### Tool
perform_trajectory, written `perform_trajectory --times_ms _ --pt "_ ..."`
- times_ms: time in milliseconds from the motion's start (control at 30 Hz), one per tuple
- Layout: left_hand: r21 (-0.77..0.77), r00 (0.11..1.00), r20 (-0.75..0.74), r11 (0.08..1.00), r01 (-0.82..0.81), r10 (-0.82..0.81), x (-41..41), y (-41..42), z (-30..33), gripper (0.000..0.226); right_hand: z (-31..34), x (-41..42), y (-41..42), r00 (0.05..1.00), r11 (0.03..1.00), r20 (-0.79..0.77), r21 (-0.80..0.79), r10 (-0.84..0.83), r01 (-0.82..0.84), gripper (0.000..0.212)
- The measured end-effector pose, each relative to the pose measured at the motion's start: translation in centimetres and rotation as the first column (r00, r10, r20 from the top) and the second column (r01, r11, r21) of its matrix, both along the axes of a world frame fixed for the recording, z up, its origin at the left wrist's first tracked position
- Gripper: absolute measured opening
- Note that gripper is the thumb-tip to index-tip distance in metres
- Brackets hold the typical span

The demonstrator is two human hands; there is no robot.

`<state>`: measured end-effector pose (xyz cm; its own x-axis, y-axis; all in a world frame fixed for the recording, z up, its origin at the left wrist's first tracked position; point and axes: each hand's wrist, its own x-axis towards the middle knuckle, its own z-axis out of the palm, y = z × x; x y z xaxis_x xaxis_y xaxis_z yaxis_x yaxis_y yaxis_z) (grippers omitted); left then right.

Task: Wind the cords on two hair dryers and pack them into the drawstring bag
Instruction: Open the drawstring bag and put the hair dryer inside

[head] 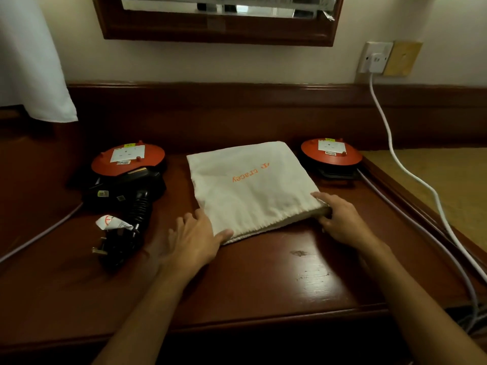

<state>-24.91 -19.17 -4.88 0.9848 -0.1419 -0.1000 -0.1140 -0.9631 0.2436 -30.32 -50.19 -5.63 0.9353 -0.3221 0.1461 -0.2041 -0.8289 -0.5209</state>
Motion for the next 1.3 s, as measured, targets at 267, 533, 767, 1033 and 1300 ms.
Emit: perform_trajectory --times_ms 267,533,767,1033,1300 --pt "-0.827 0.965 -0.242 0.541 -0.15 -0.103 3.1 2.6 5.4 0.018 2.8 1.4 2.1 0.948 0.932 0.294 0.361 -0.121 0.007 0.031" --pt "-0.964 0.985 -0.13 0.247 -0.099 -0.113 7.9 3.1 22.8 0.021 17.6 6.2 1.8 0.877 0.954 0.462 0.3 -0.134 -0.013 0.019" --pt "-0.984 0.991 -0.131 0.122 -0.129 -0.009 11.6 3.2 30.0 0.031 26.4 10.8 1.3 0.817 0.853 0.48 0.522 -0.319 0.027 0.026" --pt "-0.971 0.982 -0.187 0.157 -0.181 -0.019 13.2 5.0 31.3 0.021 25.3 13.9 1.6 0.83 0.812 0.452 0.584 -0.328 0.002 0.031" --pt "-0.963 0.988 -0.153 0.226 -0.149 -0.002 15.5 5.0 29.7 0.022 25.9 15.3 1.7 0.78 0.836 0.533 0.549 -0.329 -0.023 0.032"
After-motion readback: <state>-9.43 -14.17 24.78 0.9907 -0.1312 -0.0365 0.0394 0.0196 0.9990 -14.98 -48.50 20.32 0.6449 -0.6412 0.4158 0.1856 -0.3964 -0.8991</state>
